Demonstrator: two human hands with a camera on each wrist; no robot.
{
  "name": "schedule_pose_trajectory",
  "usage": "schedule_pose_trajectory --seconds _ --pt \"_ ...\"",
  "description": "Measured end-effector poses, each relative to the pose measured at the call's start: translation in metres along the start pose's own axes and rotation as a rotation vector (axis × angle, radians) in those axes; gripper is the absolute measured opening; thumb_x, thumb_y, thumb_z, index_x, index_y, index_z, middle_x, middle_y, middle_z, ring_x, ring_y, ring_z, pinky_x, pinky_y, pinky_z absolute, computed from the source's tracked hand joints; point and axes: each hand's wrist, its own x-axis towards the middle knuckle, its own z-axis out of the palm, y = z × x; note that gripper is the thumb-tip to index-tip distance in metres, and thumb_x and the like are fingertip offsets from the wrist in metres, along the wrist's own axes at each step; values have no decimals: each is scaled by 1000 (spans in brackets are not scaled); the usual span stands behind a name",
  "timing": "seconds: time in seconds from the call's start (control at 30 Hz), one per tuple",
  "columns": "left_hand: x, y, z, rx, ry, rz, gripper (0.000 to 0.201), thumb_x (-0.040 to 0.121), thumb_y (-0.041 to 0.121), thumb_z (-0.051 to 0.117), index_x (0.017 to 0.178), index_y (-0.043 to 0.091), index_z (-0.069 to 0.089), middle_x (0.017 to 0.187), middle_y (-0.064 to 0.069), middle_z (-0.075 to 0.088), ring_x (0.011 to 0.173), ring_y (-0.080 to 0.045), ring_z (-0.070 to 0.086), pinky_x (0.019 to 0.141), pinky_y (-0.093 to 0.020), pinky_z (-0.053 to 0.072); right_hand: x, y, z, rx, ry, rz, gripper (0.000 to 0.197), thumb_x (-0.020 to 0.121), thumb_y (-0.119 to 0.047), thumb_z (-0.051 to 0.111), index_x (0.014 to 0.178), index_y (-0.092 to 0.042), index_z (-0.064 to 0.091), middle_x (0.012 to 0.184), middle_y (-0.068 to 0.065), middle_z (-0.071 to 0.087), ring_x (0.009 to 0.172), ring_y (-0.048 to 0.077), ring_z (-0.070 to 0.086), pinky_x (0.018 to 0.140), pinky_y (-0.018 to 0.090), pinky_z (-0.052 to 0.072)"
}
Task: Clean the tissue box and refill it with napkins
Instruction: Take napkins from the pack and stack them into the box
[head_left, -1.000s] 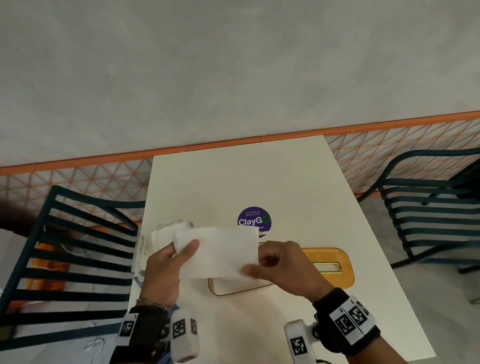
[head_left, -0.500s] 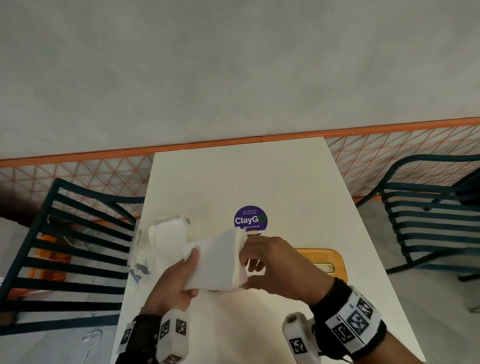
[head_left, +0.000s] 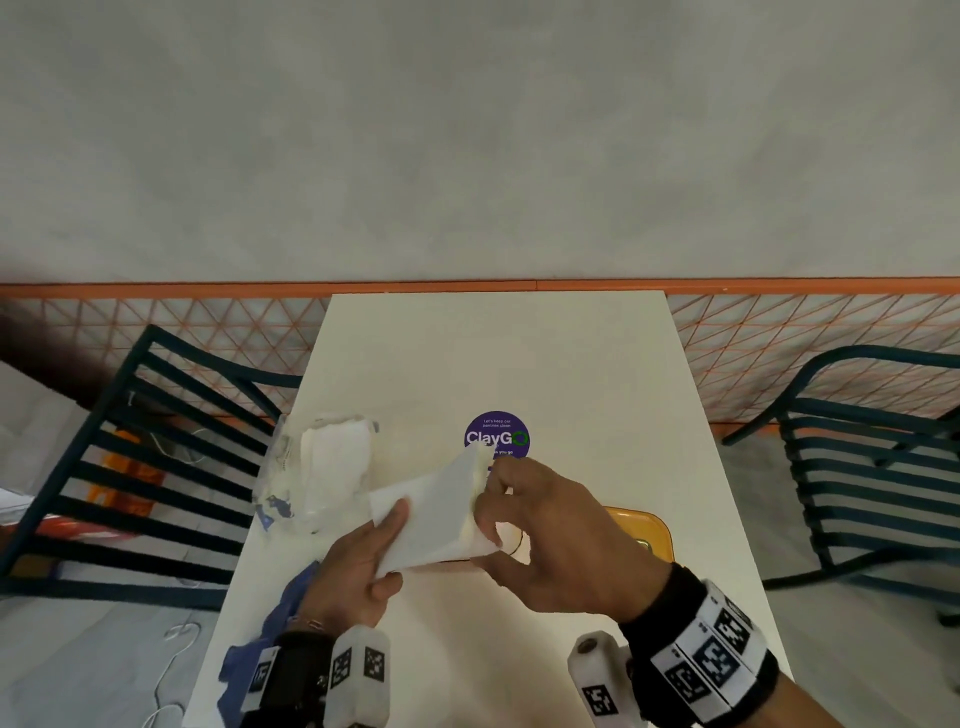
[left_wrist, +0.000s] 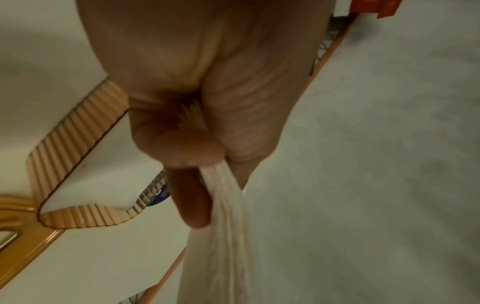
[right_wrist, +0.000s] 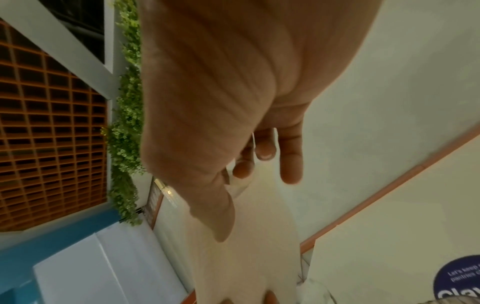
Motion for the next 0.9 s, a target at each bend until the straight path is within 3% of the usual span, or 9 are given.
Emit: schedule_pose_trajectory --seconds 0.07,0.13,0.33,0.47,0.53,0.63,0.73,0.8,0.9 --pt "-5 -1 3 -17 -8 -88 56 76 58 82 98 9 68 67 1 60 46 -10 49 34 -17 40 -4 -4 -5 -14 34 -40 16 83 -42 74 86 -30 64 103 -13 52 89 9 50 63 29 48" --pt "-10 0 6 6 -23 -193 49 87 53 71 79 7 57 50 0 44 30 -8 31 29 -15 23 -6 -6 -11 -32 41 -81 17 86 -46 74 85 -31 65 106 -16 56 91 11 51 63 30 49" --pt "-25 -1 19 60 -42 -282 49 85 53 67 59 15 50 42 3 38 28 -8 28 30 -14 21 -11 4 -15 -46 14 -91 11 85 -39 75 84 -34 66 82 -18 65 78 6 44 60 25 45" --pt "-26 -6 24 -33 -42 -260 35 86 40 71 80 9 57 50 -1 40 29 -8 29 28 -14 22 -13 14 -12 -22 137 0 14 78 -34 81 82 -34 68 77 -22 55 71 -5 35 64 6 30" --pt "-22 -14 21 -70 -19 -216 43 80 37 78 100 4 61 56 -4 42 33 -9 30 28 -14 24 -16 16 -7 102 196 89 19 78 -39 84 86 -34 67 79 -30 54 66 -2 46 62 9 37" --pt "-20 -17 21 -60 37 -82 65 65 37 91 113 1 66 68 -8 50 42 -11 36 31 -16 26 -19 20 5 296 271 364 45 71 -42 90 105 -35 61 104 -24 58 78 6 63 60 17 51" --pt "-24 -10 28 -14 118 86 38 80 23 83 116 14 71 91 -7 69 60 -11 56 39 -20 33 -20 28 14 516 140 706 71 75 -36 88 131 -38 44 127 -24 53 94 -2 67 71 17 57" --pt "-24 -5 29 13 172 156 33 85 18 80 116 24 71 103 -3 76 84 -16 66 50 -26 40 -18 36 18 904 31 825 75 86 -23 80 147 -26 37 138 -6 56 104 7 71 87 31 61" --pt "-17 -3 25 72 229 221 45 81 18 84 121 30 67 108 0 77 93 -23 72 55 -31 48 -13 51 25 1428 -175 753 46 102 -15 59 145 -5 48 138 19 62 125 33 63 105 45 52"
